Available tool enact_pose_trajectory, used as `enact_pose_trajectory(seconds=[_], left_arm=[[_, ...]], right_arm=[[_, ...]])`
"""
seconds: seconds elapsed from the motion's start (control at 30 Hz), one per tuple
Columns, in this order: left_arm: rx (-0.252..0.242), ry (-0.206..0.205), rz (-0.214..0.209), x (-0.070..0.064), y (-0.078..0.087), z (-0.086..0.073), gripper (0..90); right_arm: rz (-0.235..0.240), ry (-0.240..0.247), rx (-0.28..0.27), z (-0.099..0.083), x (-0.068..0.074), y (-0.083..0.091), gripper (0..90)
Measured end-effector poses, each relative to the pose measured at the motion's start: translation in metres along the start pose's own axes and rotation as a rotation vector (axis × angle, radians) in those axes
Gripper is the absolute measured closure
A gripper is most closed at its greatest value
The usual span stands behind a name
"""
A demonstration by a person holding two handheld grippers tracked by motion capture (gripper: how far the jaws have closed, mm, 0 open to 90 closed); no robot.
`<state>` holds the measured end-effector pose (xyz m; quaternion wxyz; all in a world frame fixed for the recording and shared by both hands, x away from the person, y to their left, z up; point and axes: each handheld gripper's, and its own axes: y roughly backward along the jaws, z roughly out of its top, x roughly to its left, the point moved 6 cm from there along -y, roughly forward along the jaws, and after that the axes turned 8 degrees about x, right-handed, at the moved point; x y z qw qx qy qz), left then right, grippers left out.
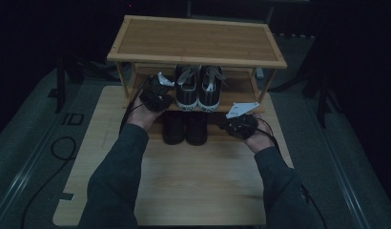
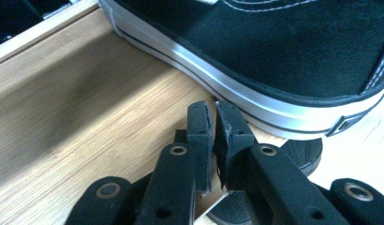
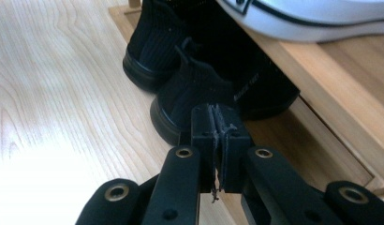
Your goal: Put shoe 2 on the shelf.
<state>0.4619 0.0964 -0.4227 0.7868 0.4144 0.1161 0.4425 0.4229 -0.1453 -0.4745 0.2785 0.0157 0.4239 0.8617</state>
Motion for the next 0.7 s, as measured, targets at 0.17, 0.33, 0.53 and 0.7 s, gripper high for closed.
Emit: enact_pose_trajectory(seconds=[0.17, 0.33, 0.53, 0.7], left_arm=[[-0.006, 0.002, -0.005, 0.004, 0.004, -0.003, 83.3], [-0.009, 0.0, 0.001, 0.006, 0.006, -0.007, 83.3], [-0.008, -0.008, 0.005, 0.007, 0.008, -0.01, 83.3], [-0.019, -0.005, 0.006, 0.007, 0.01, -0.011, 83.2]], right_arm=[[0.001, -0.013, 0.016, -0.007, -0.002, 0.0, 86.6], [-0.001, -0.021, 0.023, -0.011, -0.003, -0.001, 86.6], [0.006, -0.035, 0.031, -0.015, -0.003, -0.004, 86.6], [0.005, -0.036, 0.039, -0.017, -0.003, -0.006, 86.7]])
